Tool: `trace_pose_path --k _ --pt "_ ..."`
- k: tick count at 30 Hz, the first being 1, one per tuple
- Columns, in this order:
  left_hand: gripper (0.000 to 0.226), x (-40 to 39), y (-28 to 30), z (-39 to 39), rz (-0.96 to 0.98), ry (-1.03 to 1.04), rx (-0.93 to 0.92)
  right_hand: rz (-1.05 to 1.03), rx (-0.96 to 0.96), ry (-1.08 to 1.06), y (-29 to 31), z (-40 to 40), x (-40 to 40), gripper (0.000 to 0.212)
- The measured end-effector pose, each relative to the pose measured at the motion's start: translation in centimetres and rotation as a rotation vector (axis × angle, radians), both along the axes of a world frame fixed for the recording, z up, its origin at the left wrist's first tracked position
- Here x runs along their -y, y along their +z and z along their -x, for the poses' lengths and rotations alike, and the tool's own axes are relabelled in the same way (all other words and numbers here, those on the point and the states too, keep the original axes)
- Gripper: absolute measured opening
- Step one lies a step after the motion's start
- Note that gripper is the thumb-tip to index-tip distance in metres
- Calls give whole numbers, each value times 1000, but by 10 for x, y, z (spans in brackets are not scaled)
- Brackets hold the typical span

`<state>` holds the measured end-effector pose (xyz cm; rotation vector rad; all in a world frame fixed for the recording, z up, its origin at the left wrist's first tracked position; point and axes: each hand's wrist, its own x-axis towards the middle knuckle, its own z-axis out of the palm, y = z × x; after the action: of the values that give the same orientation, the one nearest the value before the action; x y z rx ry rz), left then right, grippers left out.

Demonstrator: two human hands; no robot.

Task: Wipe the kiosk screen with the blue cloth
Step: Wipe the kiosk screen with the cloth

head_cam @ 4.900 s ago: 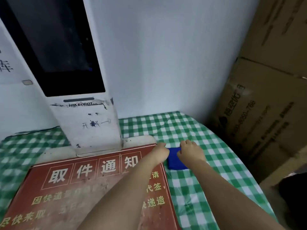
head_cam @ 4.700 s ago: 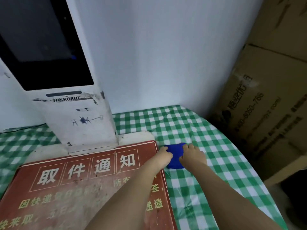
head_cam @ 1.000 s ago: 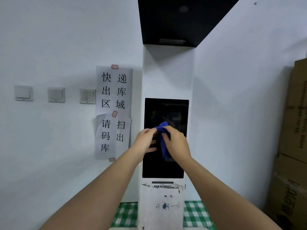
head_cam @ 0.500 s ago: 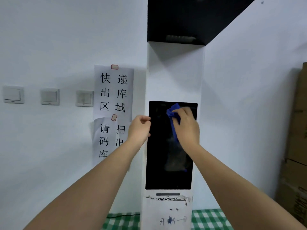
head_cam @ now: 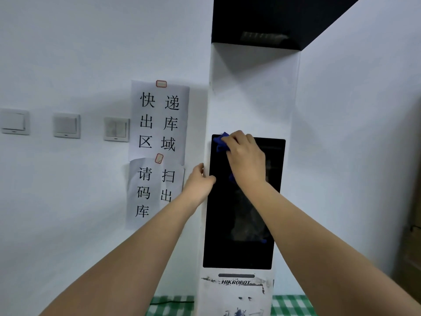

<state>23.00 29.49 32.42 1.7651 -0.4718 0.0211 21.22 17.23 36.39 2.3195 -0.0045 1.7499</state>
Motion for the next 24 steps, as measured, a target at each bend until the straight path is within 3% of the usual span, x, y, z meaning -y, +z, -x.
trace_pose_path --k 2,7,13,15,20,24 --pt "67 1 -4 -6 16 0 3 27 -30 75 -7 -1 0 36" --pt "64 0 -4 -2 26 -10 10 481 -99 81 2 11 24 28" --pt "62 -1 -4 -4 29 -48 -7 84 47 -40 10 4 14 35" --pt "64 -1 -4 -4 22 -51 -1 114 38 7 0 0 2 36" --pt "66 -2 -4 -5 20 -61 -10 433 -50 -11 8 4 14 26" --pt "69 -2 -7 -5 7 -81 -27 114 77 -37 25 6 19 31"
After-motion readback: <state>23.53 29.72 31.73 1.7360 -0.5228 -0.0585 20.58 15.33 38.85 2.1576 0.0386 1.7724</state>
